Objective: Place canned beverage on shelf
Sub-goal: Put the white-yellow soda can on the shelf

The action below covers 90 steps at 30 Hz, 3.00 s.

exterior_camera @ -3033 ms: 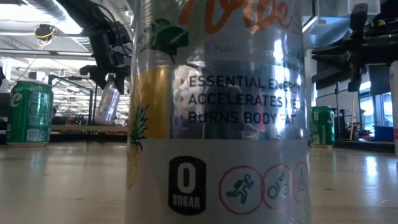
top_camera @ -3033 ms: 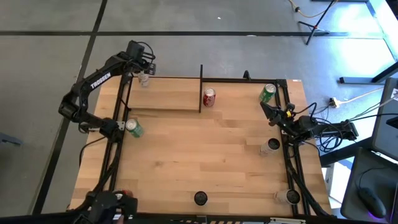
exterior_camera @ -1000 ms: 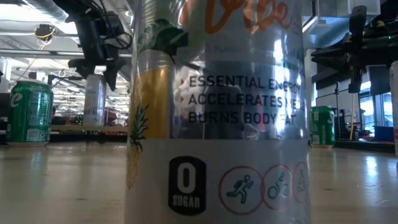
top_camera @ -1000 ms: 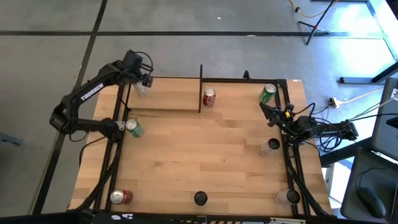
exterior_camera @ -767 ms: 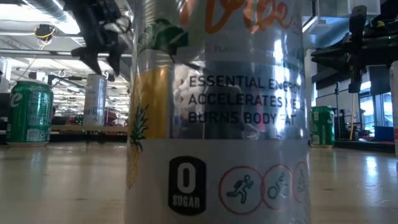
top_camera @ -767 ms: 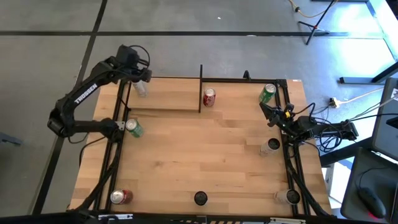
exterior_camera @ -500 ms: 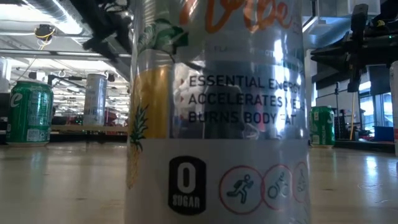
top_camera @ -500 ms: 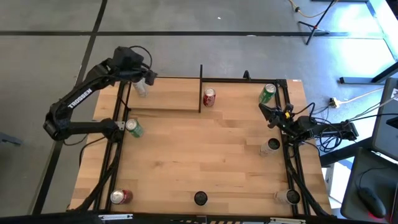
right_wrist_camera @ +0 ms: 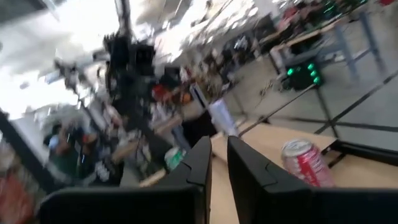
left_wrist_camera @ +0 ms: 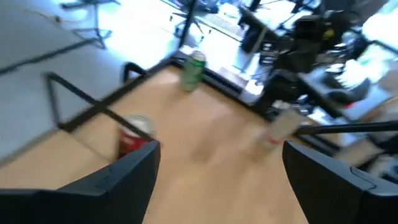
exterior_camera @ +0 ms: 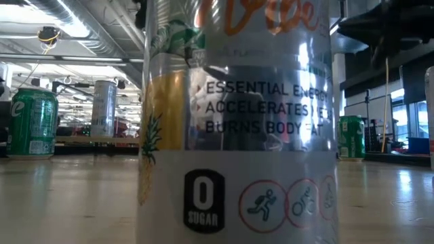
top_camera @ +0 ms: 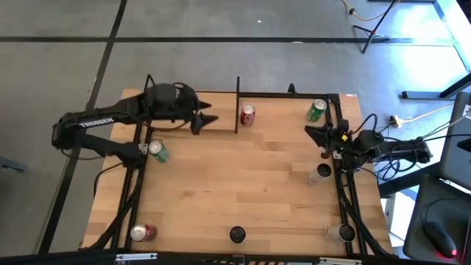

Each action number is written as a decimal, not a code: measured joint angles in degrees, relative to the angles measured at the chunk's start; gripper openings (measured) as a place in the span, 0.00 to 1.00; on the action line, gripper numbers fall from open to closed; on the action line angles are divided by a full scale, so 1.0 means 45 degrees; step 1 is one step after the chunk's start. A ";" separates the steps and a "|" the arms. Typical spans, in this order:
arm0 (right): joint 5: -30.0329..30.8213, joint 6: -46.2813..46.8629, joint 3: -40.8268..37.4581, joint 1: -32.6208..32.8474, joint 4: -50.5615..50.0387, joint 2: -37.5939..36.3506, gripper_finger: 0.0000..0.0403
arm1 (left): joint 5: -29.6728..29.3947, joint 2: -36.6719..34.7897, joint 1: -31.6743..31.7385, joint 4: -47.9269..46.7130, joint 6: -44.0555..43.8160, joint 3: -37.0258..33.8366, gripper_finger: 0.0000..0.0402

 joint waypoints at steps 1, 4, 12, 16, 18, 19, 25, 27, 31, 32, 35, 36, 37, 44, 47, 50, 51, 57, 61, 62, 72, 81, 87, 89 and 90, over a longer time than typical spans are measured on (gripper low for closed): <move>-0.0270 -0.0130 0.0254 0.0000 -0.0071 0.0436 0.10 | -0.0099 0.0120 -0.0396 0.0320 -0.0270 0.0000 0.81; -0.1079 -0.0370 0.0885 0.0000 -0.0185 0.1855 0.10 | -0.0173 0.0459 -0.1617 0.0734 -0.0492 0.0000 0.81; -0.3712 -0.0611 0.2855 0.0010 -0.0206 0.5655 0.10 | -0.1040 0.1368 -0.4607 0.0912 -0.1129 -0.0005 0.81; -0.4711 -0.0868 0.4061 0.0072 -0.0218 0.7394 0.10 | -0.1583 0.1429 -0.5656 0.0911 -0.1511 -0.0005 0.81; -0.4963 -0.0899 0.4699 0.0211 -0.0157 0.8224 0.10 | -0.1770 0.1429 -0.6063 0.0843 -0.1560 -0.0005 0.81; -0.5011 -0.0936 0.4999 0.0292 -0.0172 0.8626 0.10 | -0.1850 0.1429 -0.6283 0.0749 -0.1580 -0.0005 0.81; -0.4748 -0.0973 0.7237 0.1000 -0.0235 1.1360 0.10 | -0.2035 0.1424 -0.7980 0.0666 -0.1848 -0.0005 0.81; -0.4874 -0.0965 0.8089 0.1206 -0.0320 1.2244 0.10 | -0.2245 0.1429 -0.8609 0.0696 -0.1986 -0.0005 0.81; -0.4846 -0.0117 0.9636 0.1355 -0.0359 1.3760 0.10 | -0.3013 0.1429 -0.9713 0.0789 -0.2360 -0.0005 0.81; -0.4832 0.0317 0.9946 0.1350 -0.0401 1.4086 0.10 | -0.3171 0.1452 -0.9948 0.0785 -0.2533 -0.0005 0.81; -0.5208 0.0909 1.0714 0.1341 -0.0404 1.4964 0.10 | -0.3719 0.1591 -1.0560 0.0804 -0.2832 -0.0005 0.81; -0.5692 0.0918 1.0926 0.1373 -0.0410 1.5221 0.10 | -0.3902 0.1670 -1.0749 0.0814 -0.2928 -0.0005 0.81; -0.6096 0.0921 1.1166 0.1531 -0.0407 1.5517 0.11 | -0.4059 0.1747 -1.0905 0.0823 -0.3021 -0.0005 0.81; -0.5836 0.0461 1.2677 0.3182 -0.0497 1.6924 0.34 | -0.4674 0.2478 -1.1863 0.1086 -0.3747 -0.0010 0.81; -0.4880 0.0462 1.3045 0.3782 -0.0627 1.7261 0.50 | -0.4737 0.2857 -1.2120 0.1081 -0.4149 -0.0010 0.81; -0.4261 0.0309 1.3276 0.4271 -0.1451 1.7356 0.64 | -0.4796 0.3169 -1.2281 0.1081 -0.4508 -0.0015 0.81; -0.4253 0.0290 1.3308 0.4401 -0.1772 1.7358 0.68 | -0.4868 0.3250 -1.2331 0.1104 -0.4559 -0.0015 0.81; -0.4496 0.0885 1.3396 0.5177 -0.3144 1.7169 0.81 | -0.4889 0.3991 -1.2349 0.2000 -0.4486 -0.0010 0.81; -0.4256 0.1526 1.3401 0.5824 -0.4002 1.7118 0.83 | -0.4873 0.4921 -1.2335 0.2806 -0.4146 -0.0015 0.81; -0.4051 0.1583 1.3401 0.6038 -0.4305 1.7118 0.83 | -0.4830 0.5163 -1.2309 0.3076 -0.3956 -0.0019 0.81; 0.0012 0.2505 1.3391 0.7952 -0.6320 1.7123 0.79 | -0.4083 0.7201 -1.1602 0.6021 -0.1713 -0.0015 0.81; 0.0926 0.3511 1.3386 0.8281 -0.6881 1.7123 0.80 | -0.3985 0.8325 -1.1442 0.8020 -0.0495 -0.0015 0.81; 0.0789 0.3835 1.3381 0.8281 -0.6990 1.7123 0.80 | -0.4068 0.8832 -1.1446 0.8225 -0.0011 -0.0010 0.81; 0.0789 0.3855 1.3381 0.8281 -0.7099 1.7123 0.80 | -0.4076 0.8865 -1.1446 0.8167 0.0110 -0.0015 0.81; 0.0789 0.3855 1.3381 0.8281 -0.7143 1.7123 0.80 | -0.4084 0.8863 -1.1446 0.8210 0.0138 -0.0013 0.81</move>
